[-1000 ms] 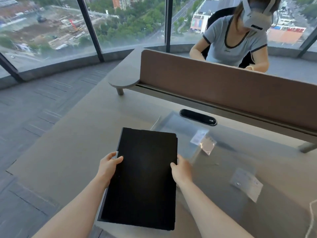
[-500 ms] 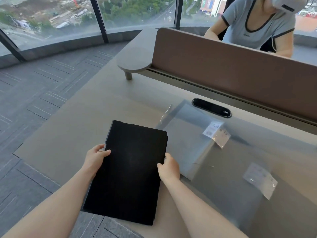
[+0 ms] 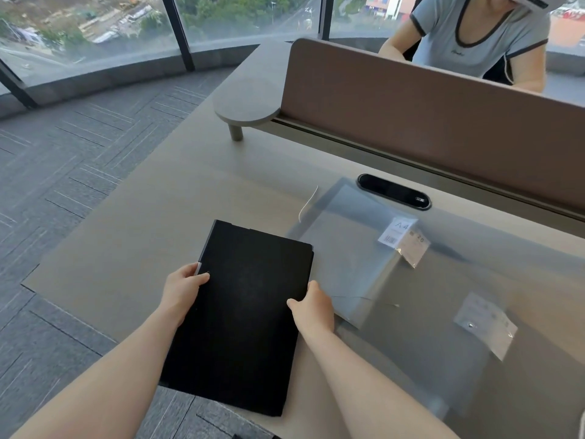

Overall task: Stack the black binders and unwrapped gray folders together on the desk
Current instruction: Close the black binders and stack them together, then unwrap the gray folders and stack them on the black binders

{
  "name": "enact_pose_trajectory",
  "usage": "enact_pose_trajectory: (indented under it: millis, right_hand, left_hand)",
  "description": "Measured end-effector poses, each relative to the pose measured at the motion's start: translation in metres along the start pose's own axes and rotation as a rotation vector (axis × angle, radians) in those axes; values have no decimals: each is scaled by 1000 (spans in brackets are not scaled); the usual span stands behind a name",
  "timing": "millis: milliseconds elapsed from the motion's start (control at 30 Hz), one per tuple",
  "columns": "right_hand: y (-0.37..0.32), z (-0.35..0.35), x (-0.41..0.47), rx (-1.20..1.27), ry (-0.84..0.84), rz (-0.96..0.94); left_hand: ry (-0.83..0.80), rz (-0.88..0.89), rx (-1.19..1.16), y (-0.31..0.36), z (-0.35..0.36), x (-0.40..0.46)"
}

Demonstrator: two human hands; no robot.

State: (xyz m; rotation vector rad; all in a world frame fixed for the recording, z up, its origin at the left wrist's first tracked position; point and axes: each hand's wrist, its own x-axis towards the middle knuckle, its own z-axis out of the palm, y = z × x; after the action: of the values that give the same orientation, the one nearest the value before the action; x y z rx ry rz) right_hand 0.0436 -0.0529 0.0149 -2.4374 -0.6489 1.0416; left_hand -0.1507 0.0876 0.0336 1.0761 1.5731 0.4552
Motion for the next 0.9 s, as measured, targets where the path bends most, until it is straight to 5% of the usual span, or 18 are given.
enact_pose_trajectory:
  millis: [267, 367, 467, 900]
  right_hand:
    - [5, -3, -3, -73, 30, -25]
    - [10, -12, -4, -7, 72, -64]
    - [16, -31, -1, 26, 130, -99]
    - [70, -146, 38, 89, 346, -52]
  left_hand:
    - [23, 41, 204, 0, 4, 3]
    - [197, 169, 480, 9, 15, 0]
    - [248, 355, 511, 27, 45, -16]
    - [-259, 557, 529, 58, 211, -77]
